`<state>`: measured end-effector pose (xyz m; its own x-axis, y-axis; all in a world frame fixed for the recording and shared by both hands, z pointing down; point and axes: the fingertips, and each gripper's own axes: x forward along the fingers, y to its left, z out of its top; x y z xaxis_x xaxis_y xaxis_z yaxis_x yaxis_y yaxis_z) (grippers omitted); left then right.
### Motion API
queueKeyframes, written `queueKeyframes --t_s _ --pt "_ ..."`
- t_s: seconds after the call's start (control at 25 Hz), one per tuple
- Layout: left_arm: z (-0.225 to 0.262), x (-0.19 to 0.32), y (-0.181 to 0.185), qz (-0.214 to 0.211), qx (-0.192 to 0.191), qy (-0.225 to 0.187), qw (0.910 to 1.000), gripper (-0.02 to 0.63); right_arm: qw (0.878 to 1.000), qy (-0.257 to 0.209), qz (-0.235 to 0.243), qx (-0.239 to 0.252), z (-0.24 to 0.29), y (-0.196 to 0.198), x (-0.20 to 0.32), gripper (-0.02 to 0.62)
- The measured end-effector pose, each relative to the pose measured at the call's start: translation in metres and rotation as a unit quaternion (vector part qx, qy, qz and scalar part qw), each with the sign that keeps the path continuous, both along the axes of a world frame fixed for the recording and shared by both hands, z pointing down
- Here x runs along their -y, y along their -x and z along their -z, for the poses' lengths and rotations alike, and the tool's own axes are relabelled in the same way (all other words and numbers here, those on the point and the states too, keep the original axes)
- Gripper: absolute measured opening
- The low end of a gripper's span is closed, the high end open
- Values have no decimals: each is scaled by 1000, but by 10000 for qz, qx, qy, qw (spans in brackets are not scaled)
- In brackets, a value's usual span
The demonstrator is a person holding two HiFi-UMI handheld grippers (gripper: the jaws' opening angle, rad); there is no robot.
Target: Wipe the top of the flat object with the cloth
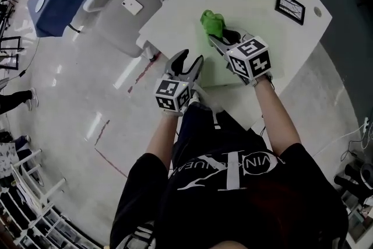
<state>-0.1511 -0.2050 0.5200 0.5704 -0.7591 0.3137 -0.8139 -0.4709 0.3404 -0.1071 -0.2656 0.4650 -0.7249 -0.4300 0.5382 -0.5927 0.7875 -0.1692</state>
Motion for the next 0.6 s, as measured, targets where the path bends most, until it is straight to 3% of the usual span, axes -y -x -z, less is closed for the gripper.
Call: queueKeyframes --t_s 0.2,0.36,0.6 --pt "-11 0 -6 -395 137 132 9990 189 9997 232 -9 -117 -13 31 11 103" --pt "-10 -1 -9 -468 70 136 9988 160 9987 434 76 -270 -28 49 13 103" --pt "-12 -2 -12 -456 257 56 9986 125 9965 591 -159 -562 -44 38 22 102"
